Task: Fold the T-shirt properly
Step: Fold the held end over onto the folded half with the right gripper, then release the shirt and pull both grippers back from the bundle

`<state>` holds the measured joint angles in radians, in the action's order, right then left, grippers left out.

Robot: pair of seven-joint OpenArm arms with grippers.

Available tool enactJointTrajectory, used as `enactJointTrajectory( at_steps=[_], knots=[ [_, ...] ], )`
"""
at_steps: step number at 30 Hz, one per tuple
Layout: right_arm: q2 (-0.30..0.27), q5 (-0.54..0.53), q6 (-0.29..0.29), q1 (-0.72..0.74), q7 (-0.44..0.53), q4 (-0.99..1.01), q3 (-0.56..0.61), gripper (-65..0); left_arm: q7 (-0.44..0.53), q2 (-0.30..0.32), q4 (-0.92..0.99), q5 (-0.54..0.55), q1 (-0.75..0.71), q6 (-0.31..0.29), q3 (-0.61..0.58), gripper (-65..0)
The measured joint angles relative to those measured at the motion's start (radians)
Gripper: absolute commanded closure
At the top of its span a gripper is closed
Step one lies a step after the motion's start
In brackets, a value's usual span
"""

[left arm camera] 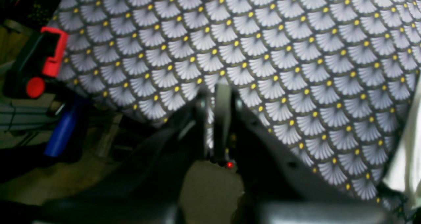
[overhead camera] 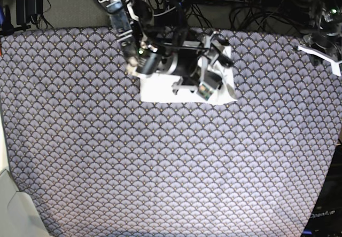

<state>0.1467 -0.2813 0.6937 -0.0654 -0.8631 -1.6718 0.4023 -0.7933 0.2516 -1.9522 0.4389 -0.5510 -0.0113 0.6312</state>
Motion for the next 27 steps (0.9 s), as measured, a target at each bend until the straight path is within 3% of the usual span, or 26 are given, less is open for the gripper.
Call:
enactJointTrajectory(
  at_steps=[4,8,14,22,27],
  knots=[
    [-0.020,-0.015,-0.002,-0.009,0.014,-0.121,0.000,-28.9,0.000,-0.002,0.000,0.000,0.000,0.000,-0.001,-3.5],
    [-0.071,-0.005,-0.001,-0.024,0.000,-0.121,-0.003,-20.0,0.000,0.000,0.000,0.000,-0.002,0.000,-0.001,-3.5],
    [-0.077,-0.010,-0.001,-0.027,0.015,-0.006,-0.002,-6.5,-0.003,-0.001,0.000,0.005,-0.006,-0.005,-0.021,-3.5],
    [-0.080,-0.008,-0.002,-0.024,0.094,0.101,0.004,-5.7,-0.002,0.000,0.001,0.003,-0.021,0.000,-0.020,-3.5],
    [-0.053,-0.008,-0.002,-0.009,0.148,0.181,0.027,-5.7,0.001,0.000,0.001,0.003,-0.027,0.000,-0.020,-3.5]
  ],
)
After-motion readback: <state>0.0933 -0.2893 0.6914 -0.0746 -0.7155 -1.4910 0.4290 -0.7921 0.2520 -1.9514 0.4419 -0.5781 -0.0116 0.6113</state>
